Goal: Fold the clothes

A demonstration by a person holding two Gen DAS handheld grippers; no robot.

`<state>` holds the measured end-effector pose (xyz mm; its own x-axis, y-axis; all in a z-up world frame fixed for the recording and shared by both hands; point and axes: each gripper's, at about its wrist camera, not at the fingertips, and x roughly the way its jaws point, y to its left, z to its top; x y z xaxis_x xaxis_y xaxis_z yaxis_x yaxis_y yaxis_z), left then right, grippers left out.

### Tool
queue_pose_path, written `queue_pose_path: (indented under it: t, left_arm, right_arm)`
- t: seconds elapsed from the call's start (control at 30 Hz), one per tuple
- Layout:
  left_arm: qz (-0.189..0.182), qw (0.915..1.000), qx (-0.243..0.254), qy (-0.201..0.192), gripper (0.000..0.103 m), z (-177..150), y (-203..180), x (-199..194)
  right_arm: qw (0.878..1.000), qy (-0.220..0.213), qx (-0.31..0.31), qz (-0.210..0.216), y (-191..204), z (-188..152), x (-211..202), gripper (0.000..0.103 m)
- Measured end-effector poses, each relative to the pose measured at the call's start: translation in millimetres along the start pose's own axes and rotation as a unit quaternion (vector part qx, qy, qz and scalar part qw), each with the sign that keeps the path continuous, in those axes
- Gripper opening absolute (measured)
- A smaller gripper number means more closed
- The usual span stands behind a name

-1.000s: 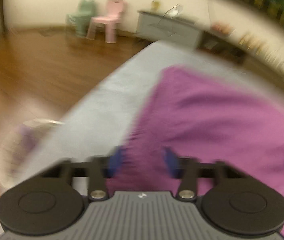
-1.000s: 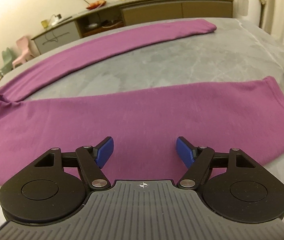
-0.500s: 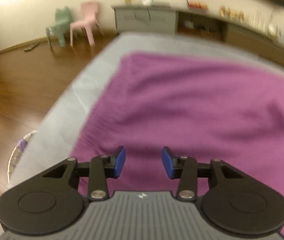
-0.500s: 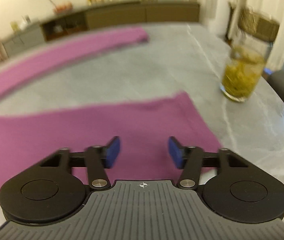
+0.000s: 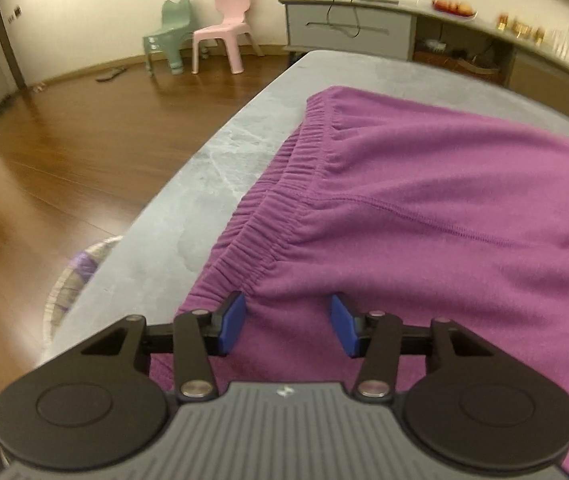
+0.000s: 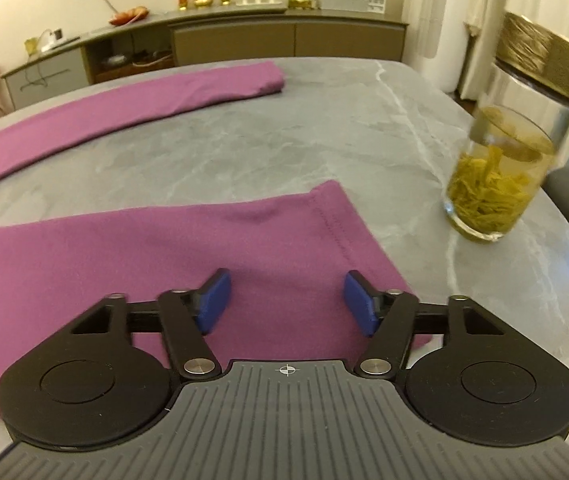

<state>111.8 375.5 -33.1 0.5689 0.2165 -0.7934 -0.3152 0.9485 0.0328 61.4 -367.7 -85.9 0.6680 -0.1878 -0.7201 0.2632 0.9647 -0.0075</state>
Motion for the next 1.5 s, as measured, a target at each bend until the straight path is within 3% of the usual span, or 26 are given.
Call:
queue_pose_path:
  t: [0.03,0.07,0.1,0.17,0.27,0.33,0.4,0.47,0.57,0.73,0.83,1.03,1.17,1.3,1.33,1.37,1.4,1.47,1.5]
  left_arm:
    - [-0.006,0.9999,-0.009,-0.001,0.036,0,5,-4]
    - [-0.010,0.9998,-0.018,-0.003,0.032,-1,9,-8]
    - [-0.023,0.9994,-0.022,-0.017,0.034,-1,11,-17]
    - [-0.040,0.9985,-0.019,-0.030,0.047,-2,12,-27]
    - [-0.043,0.9991,0.002,-0.008,0.047,-9,13,-24]
    - [-0.007,0.9998,0.019,-0.005,0.039,-14,16,-16]
    - [-0.002,0.9999,-0.013,0.000,0.038,-9,22,-15]
    - [0.013,0.9988,-0.047,-0.005,0.038,1,18,-26]
    - [-0.029,0.9950,-0.083,-0.048,0.049,18,2,-46]
    - [-0.109,0.9880,-0.101,-0.042,0.049,43,-56,-43]
    - [-0.139,0.9863,-0.081,-0.036,0.049,56,-96,-34]
    - [-0.153,0.9871,-0.038,-0.029,0.051,68,-130,-9]
    - [-0.151,0.9873,-0.046,-0.014,0.051,70,-132,9]
    - [-0.171,0.9840,-0.050,-0.008,0.051,76,-141,17]
    - [-0.175,0.9835,-0.043,-0.008,0.051,76,-148,18]
    - [-0.179,0.9832,-0.035,-0.007,0.051,76,-157,18]
    - [-0.180,0.9833,-0.026,-0.006,0.051,75,-164,19]
    - [-0.175,0.9846,0.001,-0.001,0.051,69,-176,20]
    - [-0.176,0.9844,0.004,0.002,0.051,67,-179,21]
  right_arm:
    - [1.000,-0.001,0.002,0.001,-2,0,0,0.061]
    - [1.000,-0.003,-0.003,-0.004,-1,0,-2,0.056]
    - [1.000,-0.007,-0.009,-0.008,1,0,-4,0.052]
    - [0.999,-0.032,-0.029,0.000,9,-1,-17,0.050]
    - [0.997,-0.026,-0.053,0.043,24,-4,-20,0.050]
    - [0.996,-0.003,-0.076,0.044,33,-8,-12,0.054]
    - [0.998,0.007,-0.049,0.041,26,-4,-9,0.061]
    - [0.999,0.013,-0.020,0.034,20,-1,-8,0.060]
    - [0.999,0.006,0.007,0.038,23,5,-12,0.056]
    - [0.993,-0.032,0.071,0.090,37,56,-13,0.057]
    - [0.993,-0.041,0.065,0.089,51,112,12,0.062]
    - [0.998,-0.025,0.057,0.016,53,215,117,0.068]
    - [0.999,0.004,0.043,-0.023,47,247,184,0.068]
    - [0.998,0.019,0.050,-0.014,40,254,229,0.068]
    - [0.998,0.022,0.051,-0.007,39,254,234,0.065]
    - [0.998,0.024,0.051,0.000,37,253,239,0.054]
    - [0.999,0.022,0.046,0.007,35,252,240,0.032]
    - [0.999,0.020,0.025,0.027,35,250,237,0.000]
    - [0.999,0.009,0.003,0.033,39,248,228,0.000]
